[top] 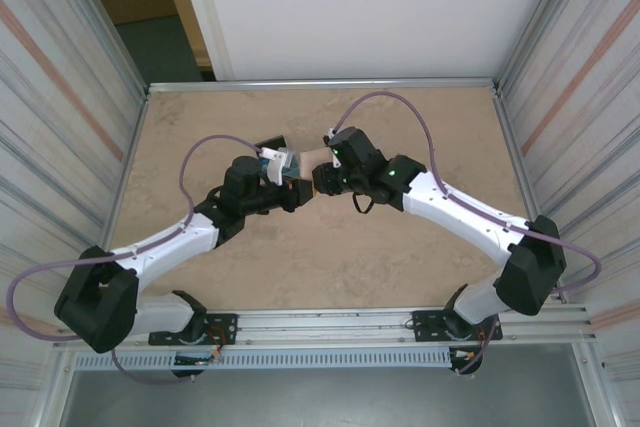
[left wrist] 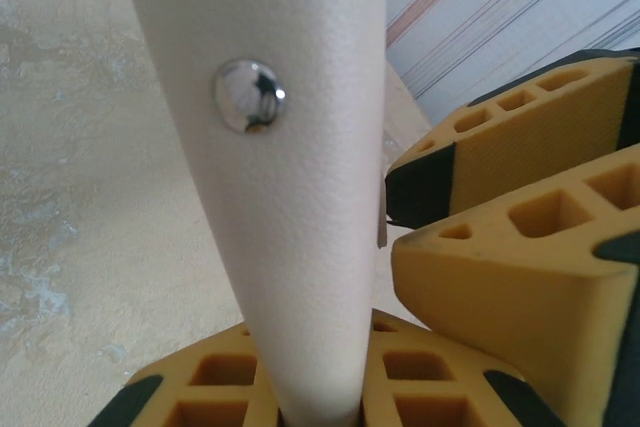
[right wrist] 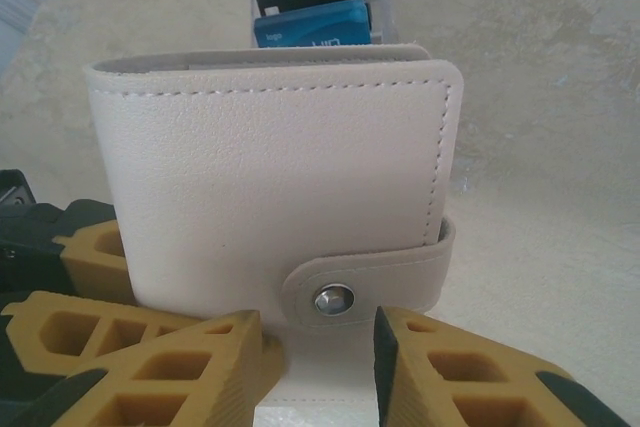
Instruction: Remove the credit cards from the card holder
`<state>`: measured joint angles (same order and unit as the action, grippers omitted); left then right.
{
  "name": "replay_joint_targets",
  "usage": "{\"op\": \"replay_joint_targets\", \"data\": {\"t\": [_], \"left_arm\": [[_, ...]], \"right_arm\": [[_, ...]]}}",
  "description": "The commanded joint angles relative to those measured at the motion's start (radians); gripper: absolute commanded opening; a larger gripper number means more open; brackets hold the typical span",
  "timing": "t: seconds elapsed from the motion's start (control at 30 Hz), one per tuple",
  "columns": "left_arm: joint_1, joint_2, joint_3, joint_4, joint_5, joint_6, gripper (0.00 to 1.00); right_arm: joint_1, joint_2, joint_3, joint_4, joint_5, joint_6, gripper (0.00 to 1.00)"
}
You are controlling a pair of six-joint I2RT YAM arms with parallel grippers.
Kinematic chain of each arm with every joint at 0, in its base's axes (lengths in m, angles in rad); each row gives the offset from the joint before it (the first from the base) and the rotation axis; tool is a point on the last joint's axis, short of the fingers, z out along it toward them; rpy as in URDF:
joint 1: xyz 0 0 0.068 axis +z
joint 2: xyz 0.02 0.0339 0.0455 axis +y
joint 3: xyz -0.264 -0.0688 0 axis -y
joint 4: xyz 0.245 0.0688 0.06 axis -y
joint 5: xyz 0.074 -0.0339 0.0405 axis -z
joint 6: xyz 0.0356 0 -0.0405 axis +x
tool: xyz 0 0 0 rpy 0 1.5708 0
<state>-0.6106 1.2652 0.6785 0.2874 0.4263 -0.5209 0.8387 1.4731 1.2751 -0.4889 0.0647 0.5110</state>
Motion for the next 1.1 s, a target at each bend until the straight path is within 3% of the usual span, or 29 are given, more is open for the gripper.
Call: {"op": "replay_joint_targets", "data": {"t": [0.0, 0.23, 0.6, 1.07], "left_arm": [[-0.001, 0.004, 0.036, 0.034, 0.038, 0.008, 0.01], [0.000, 0.007, 0.039, 0.048, 0.057, 0.005, 0.00], [-0.001, 0.005, 0.037, 0.047, 0.048, 0.002, 0.00], [-0.001, -0.001, 0.033, 0.045, 0.039, -0.004, 0.00]], "right_arm": [[0.006, 0.019, 0.050, -0.017, 0.036, -0.020, 0.35], [0.007, 0.056, 0.078, -0.055, 0.097, -0.019, 0.37], [0.006, 0.047, 0.067, -0.067, 0.132, -0.008, 0.21], [-0.032, -0.001, 0.012, -0.021, 0.070, 0.019, 0.02]]}}
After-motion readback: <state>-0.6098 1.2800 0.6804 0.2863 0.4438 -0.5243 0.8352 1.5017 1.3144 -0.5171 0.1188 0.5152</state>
